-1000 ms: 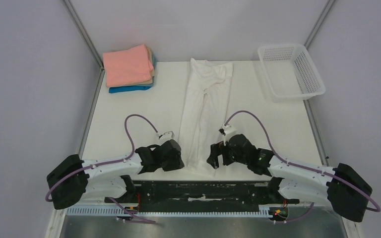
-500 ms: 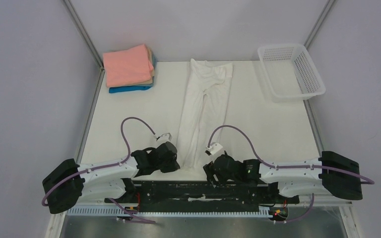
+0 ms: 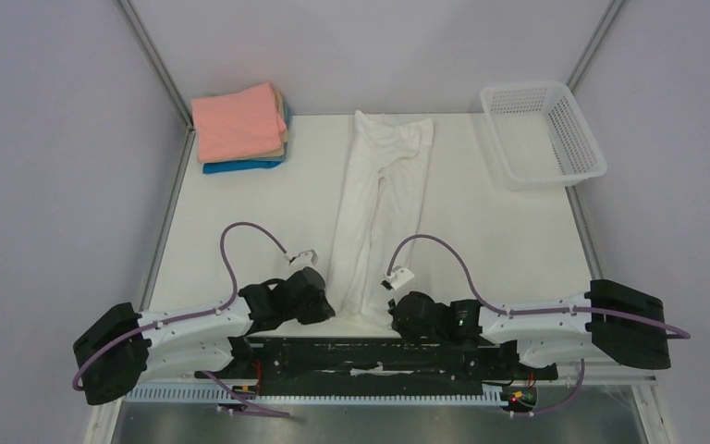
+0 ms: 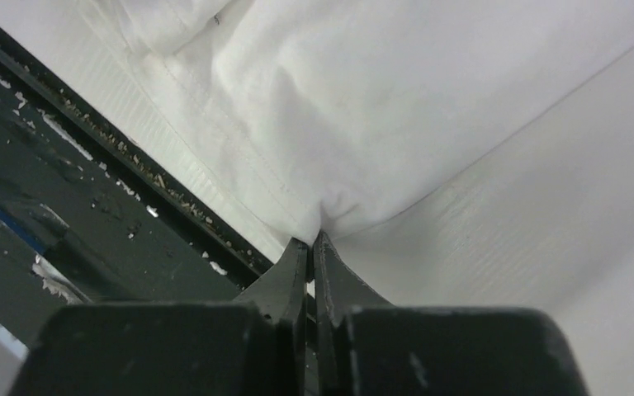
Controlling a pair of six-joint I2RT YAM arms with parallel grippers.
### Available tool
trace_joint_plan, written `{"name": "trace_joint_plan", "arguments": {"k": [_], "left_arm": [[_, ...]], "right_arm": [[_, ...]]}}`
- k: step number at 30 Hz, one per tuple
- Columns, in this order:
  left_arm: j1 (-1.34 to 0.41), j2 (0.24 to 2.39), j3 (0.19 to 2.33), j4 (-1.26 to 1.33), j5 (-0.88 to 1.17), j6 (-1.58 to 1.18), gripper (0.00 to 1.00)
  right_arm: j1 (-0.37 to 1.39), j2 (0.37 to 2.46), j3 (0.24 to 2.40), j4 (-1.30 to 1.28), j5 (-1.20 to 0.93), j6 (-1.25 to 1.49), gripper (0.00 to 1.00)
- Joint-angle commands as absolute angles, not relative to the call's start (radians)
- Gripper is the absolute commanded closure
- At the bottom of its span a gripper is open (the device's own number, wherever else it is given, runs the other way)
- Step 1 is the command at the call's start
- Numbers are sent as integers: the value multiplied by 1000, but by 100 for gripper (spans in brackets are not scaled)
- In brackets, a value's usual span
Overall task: Fold and stack the t-shirts
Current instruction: Grab the bottom of the folded rectangular tshirt with both arms
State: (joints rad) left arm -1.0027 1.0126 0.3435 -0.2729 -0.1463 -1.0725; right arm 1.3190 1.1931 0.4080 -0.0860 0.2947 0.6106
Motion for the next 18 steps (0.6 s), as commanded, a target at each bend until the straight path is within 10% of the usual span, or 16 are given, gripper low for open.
{"name": "trace_joint_plan", "arguments": {"k": [1, 10, 18], "left_arm": [[-1004, 967, 321, -326, -112, -1075, 98], [-1074, 846, 335, -305, -45, -1011, 98], [-1046, 956, 543, -287, -242, -919, 98]], "right_arm": [[1363, 1148, 399, -150, 278, 630, 100], [1419, 1038, 372, -94, 257, 602, 100], [1408, 1010, 465, -161, 765, 631, 100]]}}
